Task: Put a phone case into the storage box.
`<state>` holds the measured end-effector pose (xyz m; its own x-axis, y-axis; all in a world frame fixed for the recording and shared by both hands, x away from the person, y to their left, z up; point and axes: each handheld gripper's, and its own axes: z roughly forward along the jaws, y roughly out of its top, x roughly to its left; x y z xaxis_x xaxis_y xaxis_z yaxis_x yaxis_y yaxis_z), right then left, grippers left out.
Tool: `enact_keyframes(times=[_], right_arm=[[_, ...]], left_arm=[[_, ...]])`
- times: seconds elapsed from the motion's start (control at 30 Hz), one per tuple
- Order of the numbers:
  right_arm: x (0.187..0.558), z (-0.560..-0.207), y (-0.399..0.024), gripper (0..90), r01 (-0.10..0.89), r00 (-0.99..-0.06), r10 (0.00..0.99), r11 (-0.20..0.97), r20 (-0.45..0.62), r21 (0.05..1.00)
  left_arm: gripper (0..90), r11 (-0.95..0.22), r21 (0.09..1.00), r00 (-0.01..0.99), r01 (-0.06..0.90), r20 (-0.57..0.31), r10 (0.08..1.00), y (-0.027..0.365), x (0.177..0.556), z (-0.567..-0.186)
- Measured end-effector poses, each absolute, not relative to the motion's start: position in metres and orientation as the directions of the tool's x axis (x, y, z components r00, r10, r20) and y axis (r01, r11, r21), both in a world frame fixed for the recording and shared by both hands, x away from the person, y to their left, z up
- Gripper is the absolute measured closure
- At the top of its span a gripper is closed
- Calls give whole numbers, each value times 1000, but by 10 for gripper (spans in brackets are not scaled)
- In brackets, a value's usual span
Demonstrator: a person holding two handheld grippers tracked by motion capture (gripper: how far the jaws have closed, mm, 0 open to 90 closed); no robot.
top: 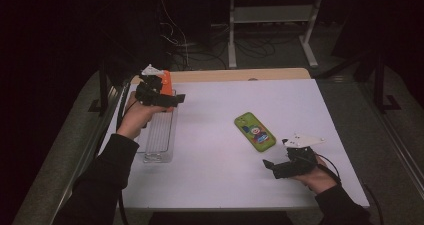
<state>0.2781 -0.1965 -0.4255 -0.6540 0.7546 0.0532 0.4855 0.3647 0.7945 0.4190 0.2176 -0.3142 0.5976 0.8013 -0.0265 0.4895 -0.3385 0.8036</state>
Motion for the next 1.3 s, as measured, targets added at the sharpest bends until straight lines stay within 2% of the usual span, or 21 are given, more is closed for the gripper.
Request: enact_keyframes(times=[0.1,0.43,0.63,0.87,1.03,1.3], right_arm=[[279,-426,-197,15,484,-657,752,371,49,792],[279,-426,-198,15,483,-659,751,380,42,789],[280,-425,-200,15,481,-652,757,361,50,799],[282,-422,-201,15,492,-643,762,342,70,801],[285,-419,-198,15,512,-643,762,348,81,786],[291,-413,-192,15,551,-630,770,352,100,757]], left_arm=[[22,-356,806,657,473,-53,752,206,400,-320],[21,-406,804,736,435,-57,674,180,357,-341],[22,-412,800,770,435,-94,631,170,332,-361],[23,-452,777,798,438,-104,594,165,316,-382],[24,-430,786,799,444,-130,586,166,306,-397],[23,-474,770,815,428,-103,570,166,304,-407]])
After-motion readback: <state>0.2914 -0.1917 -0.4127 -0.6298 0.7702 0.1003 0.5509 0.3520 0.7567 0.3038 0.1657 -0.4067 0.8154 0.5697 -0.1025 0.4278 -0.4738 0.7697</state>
